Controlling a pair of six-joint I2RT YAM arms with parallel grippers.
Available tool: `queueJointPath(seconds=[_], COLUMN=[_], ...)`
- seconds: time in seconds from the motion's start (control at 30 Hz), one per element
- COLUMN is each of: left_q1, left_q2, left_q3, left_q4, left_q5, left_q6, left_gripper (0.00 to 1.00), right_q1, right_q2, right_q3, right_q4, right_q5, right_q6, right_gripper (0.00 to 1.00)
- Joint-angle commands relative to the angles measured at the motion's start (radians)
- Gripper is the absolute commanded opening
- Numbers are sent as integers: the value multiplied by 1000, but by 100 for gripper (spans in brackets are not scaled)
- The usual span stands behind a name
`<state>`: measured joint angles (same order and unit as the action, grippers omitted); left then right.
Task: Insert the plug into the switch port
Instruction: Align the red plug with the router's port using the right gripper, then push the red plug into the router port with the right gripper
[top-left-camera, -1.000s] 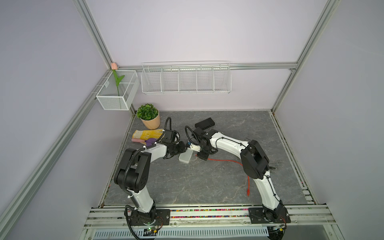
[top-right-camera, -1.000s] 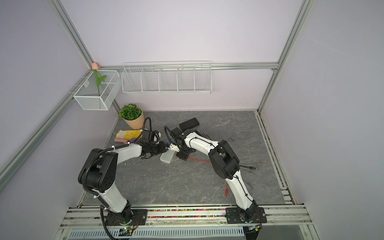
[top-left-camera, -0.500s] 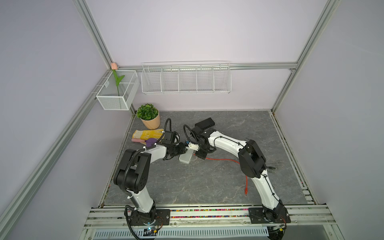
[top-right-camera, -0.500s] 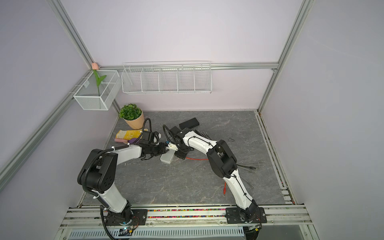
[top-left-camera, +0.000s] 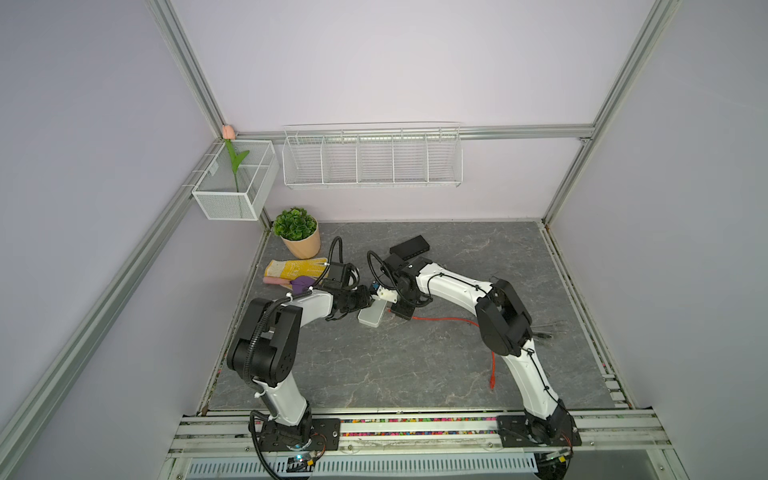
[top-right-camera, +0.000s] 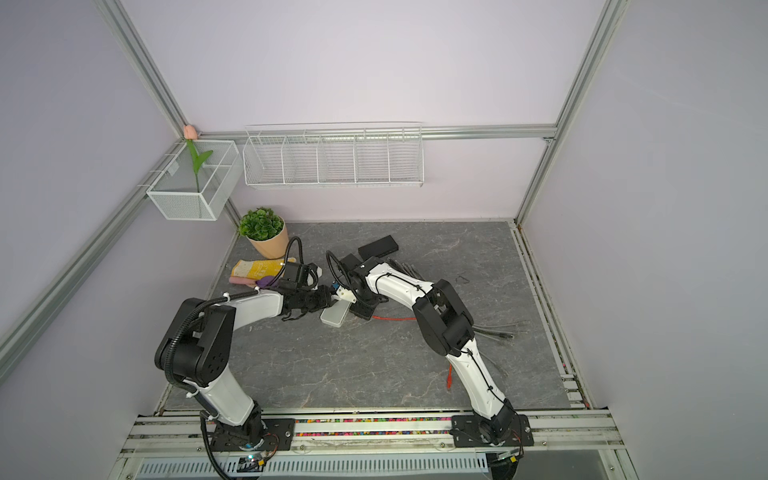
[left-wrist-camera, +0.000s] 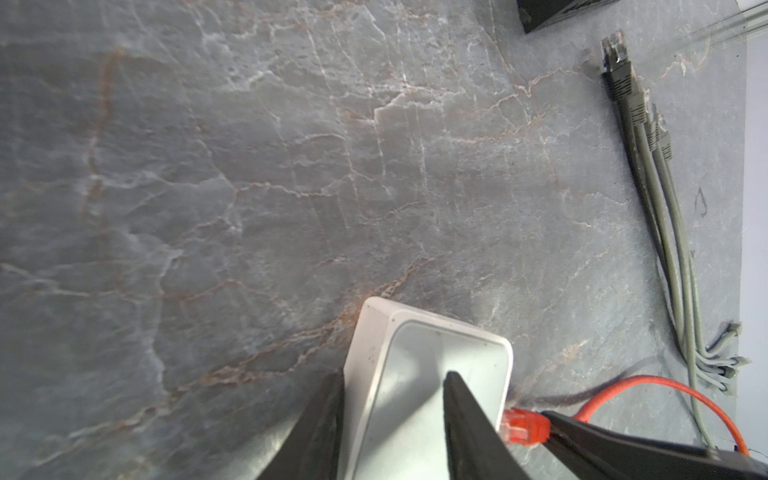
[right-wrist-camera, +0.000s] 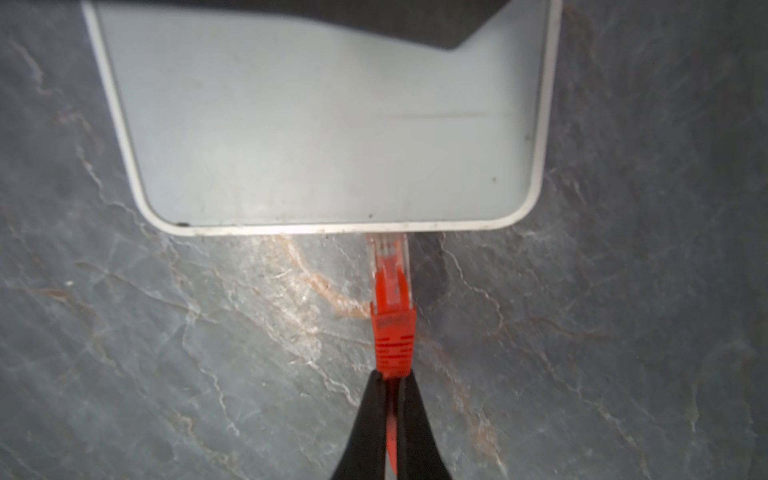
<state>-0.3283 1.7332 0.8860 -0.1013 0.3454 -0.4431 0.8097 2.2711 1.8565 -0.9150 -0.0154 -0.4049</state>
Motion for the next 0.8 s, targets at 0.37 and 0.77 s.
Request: queueJointPath(seconds=[0.37,0.77], left_q1=[-3,-3], left_q2=[-17,-12], left_q3=[-33,-35], left_q4=[38,43], left_q5=[32,43], left_q6=[-6,-4], left_gripper=[39,38], right_q1=[9,23], right_q2=[-3,28], right_q3=[32,66], right_q4=[-2,-6], right_q5=[-6,28], right_q6=[-3,-8], right_gripper=[7,7])
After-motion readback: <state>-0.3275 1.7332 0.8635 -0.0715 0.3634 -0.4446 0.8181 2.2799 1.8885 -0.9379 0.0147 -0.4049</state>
